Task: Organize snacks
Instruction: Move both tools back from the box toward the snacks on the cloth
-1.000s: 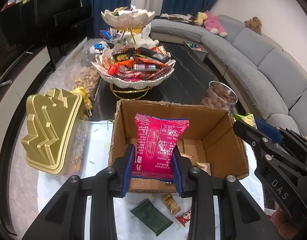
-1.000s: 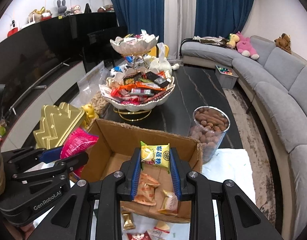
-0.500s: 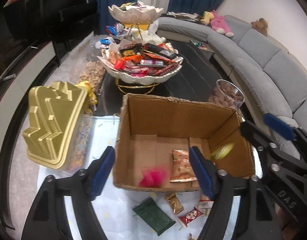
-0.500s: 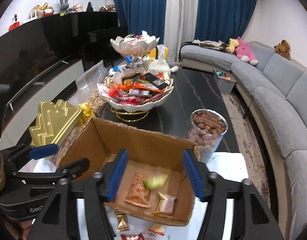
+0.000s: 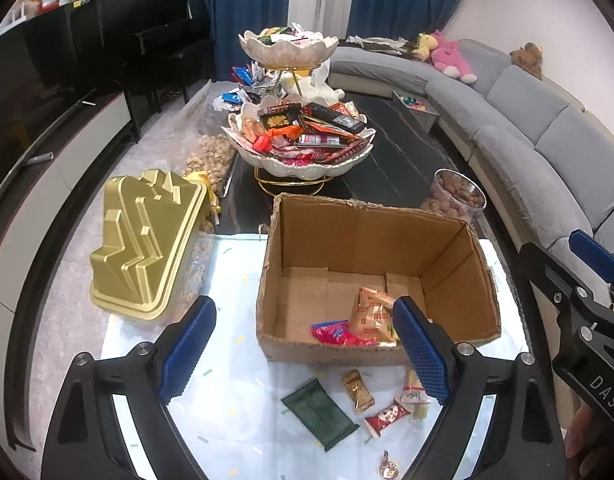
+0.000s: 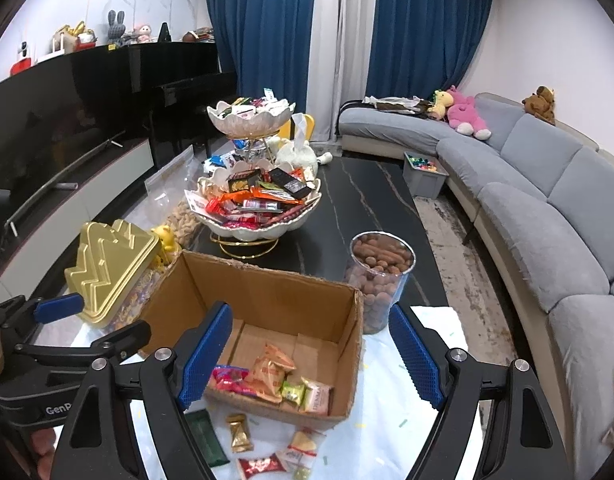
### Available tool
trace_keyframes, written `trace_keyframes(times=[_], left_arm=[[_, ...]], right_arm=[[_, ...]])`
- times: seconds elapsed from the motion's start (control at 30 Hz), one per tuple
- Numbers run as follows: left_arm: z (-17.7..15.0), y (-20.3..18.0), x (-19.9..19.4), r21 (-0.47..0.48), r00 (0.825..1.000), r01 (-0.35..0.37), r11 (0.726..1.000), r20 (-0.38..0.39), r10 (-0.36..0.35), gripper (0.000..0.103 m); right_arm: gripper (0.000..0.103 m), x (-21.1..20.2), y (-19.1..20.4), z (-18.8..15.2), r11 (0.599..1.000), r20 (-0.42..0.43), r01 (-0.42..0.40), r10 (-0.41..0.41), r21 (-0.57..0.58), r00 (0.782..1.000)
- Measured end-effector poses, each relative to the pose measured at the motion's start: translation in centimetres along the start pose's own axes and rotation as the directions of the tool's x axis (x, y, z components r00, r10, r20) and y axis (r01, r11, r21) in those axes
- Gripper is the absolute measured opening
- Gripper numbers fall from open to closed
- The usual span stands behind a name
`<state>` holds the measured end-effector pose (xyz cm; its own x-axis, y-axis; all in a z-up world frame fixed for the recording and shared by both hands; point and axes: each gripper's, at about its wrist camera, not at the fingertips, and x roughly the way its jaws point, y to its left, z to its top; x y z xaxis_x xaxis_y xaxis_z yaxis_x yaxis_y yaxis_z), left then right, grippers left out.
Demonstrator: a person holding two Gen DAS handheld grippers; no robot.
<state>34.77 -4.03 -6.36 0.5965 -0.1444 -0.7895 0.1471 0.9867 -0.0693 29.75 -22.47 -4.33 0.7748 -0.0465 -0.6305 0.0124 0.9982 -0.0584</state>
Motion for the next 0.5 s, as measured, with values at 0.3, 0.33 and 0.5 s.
trace_keyframes(times=[0.3, 0.33, 0.5], left_arm=[[-1.8, -0.5, -1.9, -0.002, 1.000, -0.017, 1.000, 0.001, 0.017, 0.090], [-2.1, -0.6, -2.0, -0.002, 1.000, -0.020, 1.000, 0.001, 0.020, 0.090], [-3.1, -0.6, -2.4, -0.008, 1.000, -0.021, 1.000, -0.006, 0.021, 0.090]], right_arm=[[0.081, -2.0, -0.7, -1.8, 1.000, -0.012, -0.004, 0.005, 0.020, 1.000], [0.081, -2.1, -0.7, -2.0, 1.000, -0.015, -0.005, 0.006, 0.022, 1.000], [0.081, -2.8, -0.7, -2.9, 1.000, -0.021, -0.004, 0.005, 0.021, 1.000]])
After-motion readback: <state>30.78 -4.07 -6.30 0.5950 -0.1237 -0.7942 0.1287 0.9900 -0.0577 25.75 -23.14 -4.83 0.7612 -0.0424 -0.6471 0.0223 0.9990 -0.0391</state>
